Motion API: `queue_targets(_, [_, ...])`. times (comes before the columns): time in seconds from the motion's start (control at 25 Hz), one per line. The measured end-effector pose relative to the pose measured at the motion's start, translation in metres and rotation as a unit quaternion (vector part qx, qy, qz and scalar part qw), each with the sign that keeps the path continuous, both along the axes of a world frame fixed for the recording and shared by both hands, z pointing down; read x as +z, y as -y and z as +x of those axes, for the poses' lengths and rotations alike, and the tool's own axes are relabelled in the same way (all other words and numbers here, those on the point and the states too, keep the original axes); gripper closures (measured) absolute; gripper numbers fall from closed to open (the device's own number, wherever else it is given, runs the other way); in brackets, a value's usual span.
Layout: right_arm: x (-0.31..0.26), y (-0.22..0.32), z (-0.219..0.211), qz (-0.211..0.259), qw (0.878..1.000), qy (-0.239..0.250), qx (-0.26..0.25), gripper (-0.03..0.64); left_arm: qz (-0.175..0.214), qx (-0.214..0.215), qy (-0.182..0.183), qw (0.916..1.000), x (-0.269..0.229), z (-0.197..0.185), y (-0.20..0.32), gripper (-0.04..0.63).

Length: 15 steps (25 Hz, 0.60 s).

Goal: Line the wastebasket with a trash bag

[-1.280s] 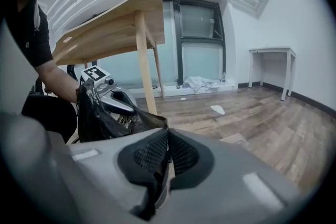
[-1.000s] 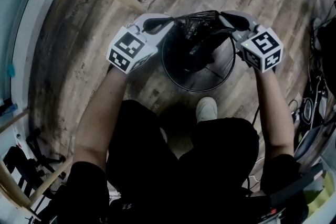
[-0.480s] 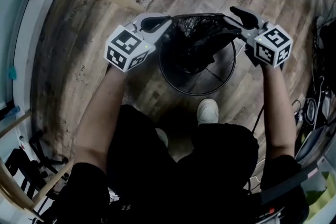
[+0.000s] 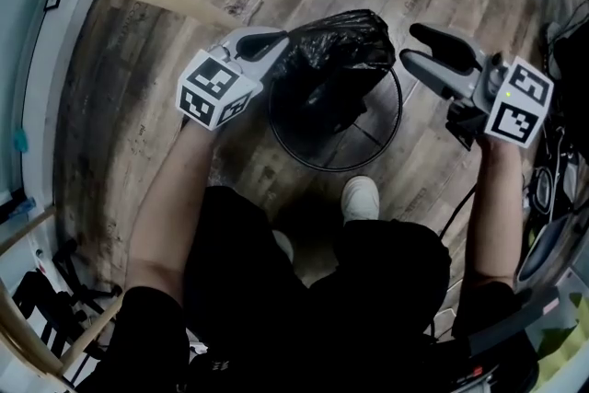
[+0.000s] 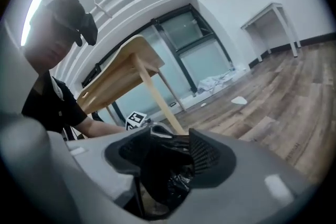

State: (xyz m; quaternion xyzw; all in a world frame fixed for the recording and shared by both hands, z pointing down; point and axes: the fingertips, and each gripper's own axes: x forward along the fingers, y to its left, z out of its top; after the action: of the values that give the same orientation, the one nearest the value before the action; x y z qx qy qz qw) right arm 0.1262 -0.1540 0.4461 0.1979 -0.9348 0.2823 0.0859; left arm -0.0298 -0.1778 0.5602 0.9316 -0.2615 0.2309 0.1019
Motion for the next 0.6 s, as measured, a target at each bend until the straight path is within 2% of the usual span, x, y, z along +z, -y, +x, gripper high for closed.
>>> queue_targets(0.08, [-0.004, -0.007, -0.009, -0.017, 1.0, 0.0, -0.024, 0.382, 0.003, -0.003, 0.003, 1.0, -0.001, -0.001, 0.001, 0.588])
queue_targets(0.16, [-0.003, -0.007, -0.009, -0.02, 1.0, 0.003, -0.024, 0.376, 0.005, -0.005, 0.003, 1.0, -0.003, -0.001, 0.001, 0.588])
queue_targets(0.28, [0.0, 0.004, 0.002, -0.004, 1.0, -0.003, 0.016, 0.376, 0.009, -0.006, 0.003, 0.9999, -0.005, -0.001, 0.001, 0.588])
queue_targets(0.36, [-0.002, 0.014, 0.007, -0.01, 0.998, 0.014, 0.054, 0.376, 0.012, -0.005, 0.005, 0.9999, -0.006, 0.0, 0.001, 0.588])
queue_targets(0.44, [-0.005, 0.019, 0.003, -0.026, 0.997, 0.025, 0.071, 0.376, 0.018, -0.004, 0.01, 0.9998, -0.006, 0.0, 0.001, 0.588])
queue_targets(0.52, [-0.007, 0.018, -0.014, -0.034, 0.997, 0.003, 0.063, 0.377, 0.026, -0.002, 0.017, 0.9995, -0.008, 0.001, 0.0, 0.588])
queue_targets(0.6, [-0.001, 0.012, -0.032, -0.038, 0.998, -0.044, 0.039, 0.376, 0.036, 0.0, 0.022, 0.9991, -0.01, 0.003, -0.001, 0.588])
